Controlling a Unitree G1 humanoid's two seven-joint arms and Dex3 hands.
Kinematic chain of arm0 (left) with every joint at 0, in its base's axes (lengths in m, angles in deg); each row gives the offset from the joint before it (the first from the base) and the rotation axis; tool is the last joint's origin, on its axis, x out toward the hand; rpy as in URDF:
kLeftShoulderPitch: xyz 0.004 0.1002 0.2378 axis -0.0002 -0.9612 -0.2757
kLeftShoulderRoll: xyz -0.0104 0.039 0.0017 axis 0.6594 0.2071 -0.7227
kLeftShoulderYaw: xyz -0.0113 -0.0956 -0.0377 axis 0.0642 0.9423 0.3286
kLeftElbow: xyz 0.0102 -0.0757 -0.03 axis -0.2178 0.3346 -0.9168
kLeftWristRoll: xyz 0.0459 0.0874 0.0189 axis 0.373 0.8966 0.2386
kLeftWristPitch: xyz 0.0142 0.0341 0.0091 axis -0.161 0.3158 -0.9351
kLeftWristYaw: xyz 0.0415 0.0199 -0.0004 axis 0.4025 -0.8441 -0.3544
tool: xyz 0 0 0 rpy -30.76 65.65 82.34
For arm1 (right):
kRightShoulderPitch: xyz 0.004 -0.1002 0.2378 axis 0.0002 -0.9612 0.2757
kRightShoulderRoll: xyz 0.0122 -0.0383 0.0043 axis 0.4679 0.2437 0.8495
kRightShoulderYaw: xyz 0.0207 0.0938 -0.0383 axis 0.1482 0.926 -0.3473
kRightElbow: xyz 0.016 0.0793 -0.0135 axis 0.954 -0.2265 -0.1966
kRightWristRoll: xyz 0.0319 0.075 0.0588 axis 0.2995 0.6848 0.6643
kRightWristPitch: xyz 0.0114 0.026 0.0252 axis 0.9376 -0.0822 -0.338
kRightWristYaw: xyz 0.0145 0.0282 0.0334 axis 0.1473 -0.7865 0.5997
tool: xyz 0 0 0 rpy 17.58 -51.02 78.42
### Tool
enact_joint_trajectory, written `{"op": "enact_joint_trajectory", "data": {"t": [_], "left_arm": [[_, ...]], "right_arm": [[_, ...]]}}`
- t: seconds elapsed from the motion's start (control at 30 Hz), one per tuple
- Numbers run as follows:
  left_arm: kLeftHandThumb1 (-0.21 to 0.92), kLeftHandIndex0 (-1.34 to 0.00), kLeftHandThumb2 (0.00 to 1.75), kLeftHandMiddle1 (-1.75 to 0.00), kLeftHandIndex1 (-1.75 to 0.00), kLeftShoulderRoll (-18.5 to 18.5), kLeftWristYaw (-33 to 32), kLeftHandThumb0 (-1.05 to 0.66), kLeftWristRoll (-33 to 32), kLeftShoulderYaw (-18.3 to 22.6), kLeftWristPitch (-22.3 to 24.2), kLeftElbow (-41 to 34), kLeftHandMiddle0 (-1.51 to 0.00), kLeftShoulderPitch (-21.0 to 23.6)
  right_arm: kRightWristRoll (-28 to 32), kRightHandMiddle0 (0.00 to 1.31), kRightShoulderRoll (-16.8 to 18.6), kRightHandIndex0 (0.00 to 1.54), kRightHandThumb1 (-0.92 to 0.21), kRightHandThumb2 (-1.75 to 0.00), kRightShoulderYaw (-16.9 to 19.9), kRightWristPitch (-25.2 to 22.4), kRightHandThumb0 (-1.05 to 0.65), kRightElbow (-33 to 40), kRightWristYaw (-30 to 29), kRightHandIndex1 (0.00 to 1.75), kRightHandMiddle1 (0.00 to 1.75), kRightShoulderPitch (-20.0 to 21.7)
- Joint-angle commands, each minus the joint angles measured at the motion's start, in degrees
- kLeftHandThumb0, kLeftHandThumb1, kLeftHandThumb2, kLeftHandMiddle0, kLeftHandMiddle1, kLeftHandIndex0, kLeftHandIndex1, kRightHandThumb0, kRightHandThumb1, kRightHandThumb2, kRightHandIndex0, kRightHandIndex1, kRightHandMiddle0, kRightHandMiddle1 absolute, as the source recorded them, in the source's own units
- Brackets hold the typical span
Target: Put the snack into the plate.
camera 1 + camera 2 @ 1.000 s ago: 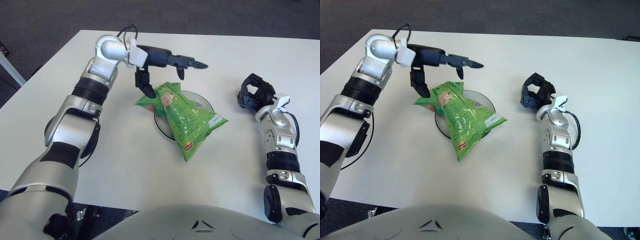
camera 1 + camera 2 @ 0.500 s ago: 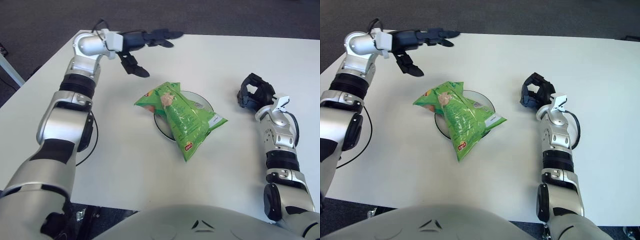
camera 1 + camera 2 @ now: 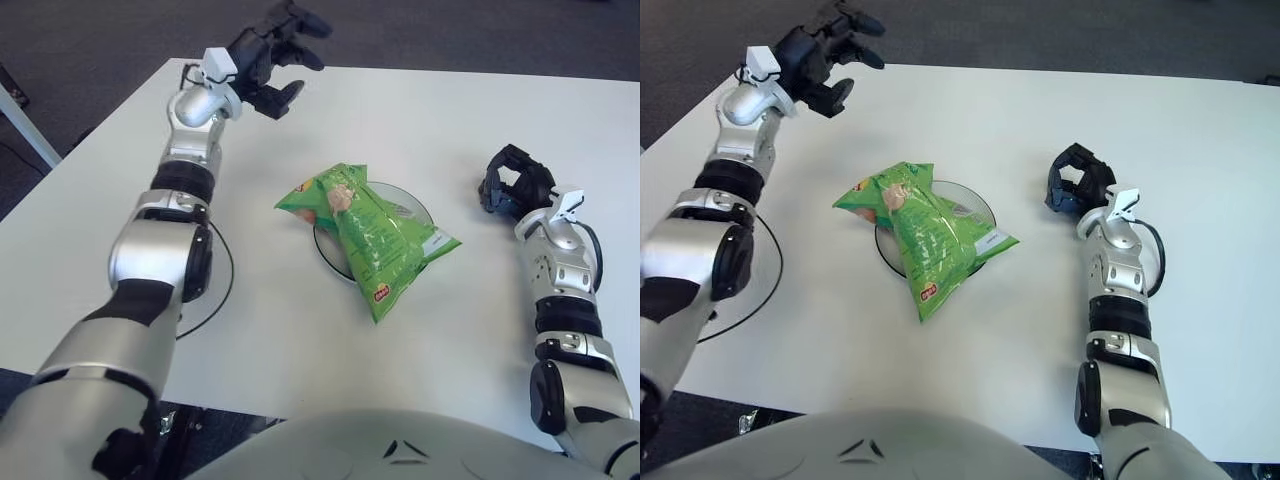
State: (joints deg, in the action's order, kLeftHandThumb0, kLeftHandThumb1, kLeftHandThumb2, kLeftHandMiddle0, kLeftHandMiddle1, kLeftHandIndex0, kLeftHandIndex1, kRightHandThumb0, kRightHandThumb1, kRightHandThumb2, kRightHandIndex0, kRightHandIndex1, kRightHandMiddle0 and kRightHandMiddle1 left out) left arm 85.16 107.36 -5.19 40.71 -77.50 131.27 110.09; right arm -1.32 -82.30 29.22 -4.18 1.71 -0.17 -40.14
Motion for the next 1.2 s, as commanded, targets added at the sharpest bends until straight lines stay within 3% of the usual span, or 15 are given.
{"op": "enact_joint_trajectory", "data": {"t": [0.0, 0.3, 0.47, 0.57, 0.67, 0.87, 1.17], "left_arm": [[0.22, -0.51, 1.39, -1.71, -1.61, -1.9, -9.3, -0.03, -2.5, 4.6, 5.4, 0.2, -0.71, -3.7], [-0.08, -0.77, 1.71, -1.75, -1.56, -7.4, -19.0, -0.01, -6.7, 11.0, 10.3, 1.4, -0.91, -10.3], [-0.12, -0.82, 1.74, -1.75, -1.53, -9.4, -22.9, -0.01, -6.1, 11.6, 11.3, 0.5, -0.93, -13.4], [0.15, -0.70, 1.49, -1.75, -1.68, -10.3, -24.5, -0.34, -5.7, 11.4, 12.5, -1.5, -1.17, -15.2], [0.23, -0.67, 1.41, -1.75, -1.72, -10.6, -26.4, -0.44, -5.1, 10.9, 15.3, -4.8, -1.26, -17.1], [0.26, -0.66, 1.39, -1.75, -1.74, -9.9, -28.1, -0.50, -4.6, 10.5, 20.5, -9.7, -1.29, -18.8], [0.25, -0.67, 1.40, -1.75, -1.75, -10.5, -28.6, -0.51, -3.8, 10.0, 22.6, -14.5, -1.29, -21.6]], "right_arm": [[0.6, 0.63, 0.0, 1.33, -0.31, -1.34, 0.3, -1.0, -0.49, -3.2, 0.5, 1.75, 1.75, -1.4], [1.6, 0.63, -0.4, 1.33, -0.31, -1.34, 1.1, 0.4, -0.49, -5.9, 1.9, 1.75, 1.75, -0.6], [2.0, 0.63, -0.3, 1.34, -0.31, -1.34, 1.6, 0.4, -0.49, -5.7, 1.2, 1.75, 1.75, -0.5], [2.3, 0.63, -0.4, 1.34, -0.31, -1.34, 1.8, 0.4, -0.49, -5.8, 1.0, 1.75, 1.75, -0.4], [2.2, 0.63, -0.4, 1.34, -0.31, -1.34, 1.8, 0.3, -0.49, -5.7, 0.7, 1.75, 1.75, -0.2], [2.3, 0.62, -0.2, 1.33, -0.31, -1.33, 1.8, 0.1, -0.49, -5.5, 0.4, 1.75, 1.75, 0.0], [2.3, 0.62, 0.1, 1.33, -0.31, -1.33, 1.8, 0.1, -0.49, -5.6, -0.5, 1.75, 1.75, 0.4]]}}
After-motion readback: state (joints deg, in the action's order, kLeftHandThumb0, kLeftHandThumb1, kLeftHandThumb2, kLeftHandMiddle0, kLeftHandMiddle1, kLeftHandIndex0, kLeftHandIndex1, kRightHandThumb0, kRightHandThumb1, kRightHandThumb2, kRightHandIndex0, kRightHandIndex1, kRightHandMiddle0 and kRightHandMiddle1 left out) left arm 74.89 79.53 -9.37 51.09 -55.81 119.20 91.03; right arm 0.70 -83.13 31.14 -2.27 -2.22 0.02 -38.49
